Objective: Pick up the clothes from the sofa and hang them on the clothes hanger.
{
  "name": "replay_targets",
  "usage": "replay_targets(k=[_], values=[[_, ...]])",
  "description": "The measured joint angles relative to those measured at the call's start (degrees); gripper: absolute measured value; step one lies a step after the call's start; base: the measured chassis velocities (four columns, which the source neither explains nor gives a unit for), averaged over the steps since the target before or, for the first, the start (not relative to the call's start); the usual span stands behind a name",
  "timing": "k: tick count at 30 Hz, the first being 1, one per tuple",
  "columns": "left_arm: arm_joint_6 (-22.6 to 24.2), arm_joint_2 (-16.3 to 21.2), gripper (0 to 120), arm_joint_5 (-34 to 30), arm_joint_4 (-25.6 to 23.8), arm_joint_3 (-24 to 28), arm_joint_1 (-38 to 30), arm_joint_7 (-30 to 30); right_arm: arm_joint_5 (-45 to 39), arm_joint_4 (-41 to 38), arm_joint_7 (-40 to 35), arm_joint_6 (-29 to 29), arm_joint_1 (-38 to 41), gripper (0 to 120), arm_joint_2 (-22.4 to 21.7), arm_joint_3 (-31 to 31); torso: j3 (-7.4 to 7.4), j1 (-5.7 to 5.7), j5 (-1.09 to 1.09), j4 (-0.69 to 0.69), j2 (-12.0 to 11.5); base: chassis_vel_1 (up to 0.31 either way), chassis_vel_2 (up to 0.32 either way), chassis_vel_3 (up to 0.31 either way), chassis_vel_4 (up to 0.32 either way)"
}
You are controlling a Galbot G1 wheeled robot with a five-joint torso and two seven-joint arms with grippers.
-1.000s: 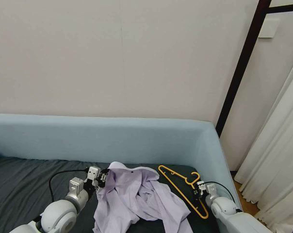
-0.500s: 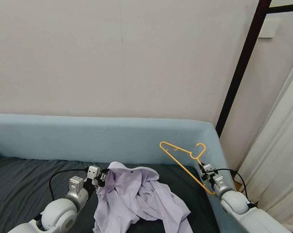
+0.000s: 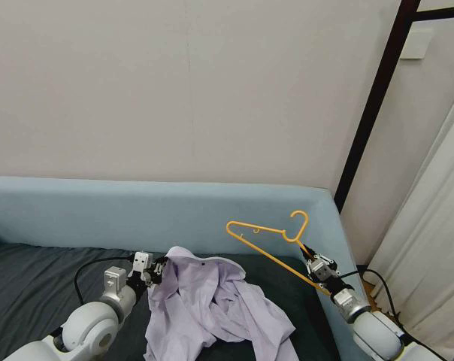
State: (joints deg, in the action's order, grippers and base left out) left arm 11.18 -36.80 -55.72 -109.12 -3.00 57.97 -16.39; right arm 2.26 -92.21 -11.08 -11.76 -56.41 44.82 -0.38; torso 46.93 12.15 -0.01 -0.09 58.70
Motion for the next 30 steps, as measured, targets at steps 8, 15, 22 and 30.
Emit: replay_targets(k=[8, 15, 22, 30], values=[[0.57, 0.11, 0, -1.85, 0.07, -0.75, -0.34, -1.12, 6.68, -4.18, 0.75, -3.10, -5.35, 5, -0.80, -0.15, 0.00, 0.00, 0.00, 0.00, 0.00, 0.000, 0.000, 0.000, 0.000], [1.02, -0.01, 0, -2.26, -0.86, -0.73, -0.48, -1.41, 8.86, -4.18, 1.20, -3.59, -7.98, 5, -0.44, -1.25, 0.00, 0.00, 0.00, -0.01, 0.00, 0.000, 0.000, 0.000, 0.000], [1.19, -0.18, 0, -2.11, -1.42, -0.74, -0.16, -1.45, 9.82, -3.47, 1.22, -3.60, -8.31, 5, 0.56, -2.91, 0.00, 0.00, 0.00, 0.00, 0.00, 0.000, 0.000, 0.000, 0.000], [1.17, -0.27, 0, -0.41, -1.49, 0.35, -0.76, -1.03, 7.54, 0.24, -0.14, -1.77, -1.42, 5, 3.64, -11.93, 0.01, 0.00, 0.01, 0.02, 0.00, 0.000, 0.000, 0.000, 0.000]])
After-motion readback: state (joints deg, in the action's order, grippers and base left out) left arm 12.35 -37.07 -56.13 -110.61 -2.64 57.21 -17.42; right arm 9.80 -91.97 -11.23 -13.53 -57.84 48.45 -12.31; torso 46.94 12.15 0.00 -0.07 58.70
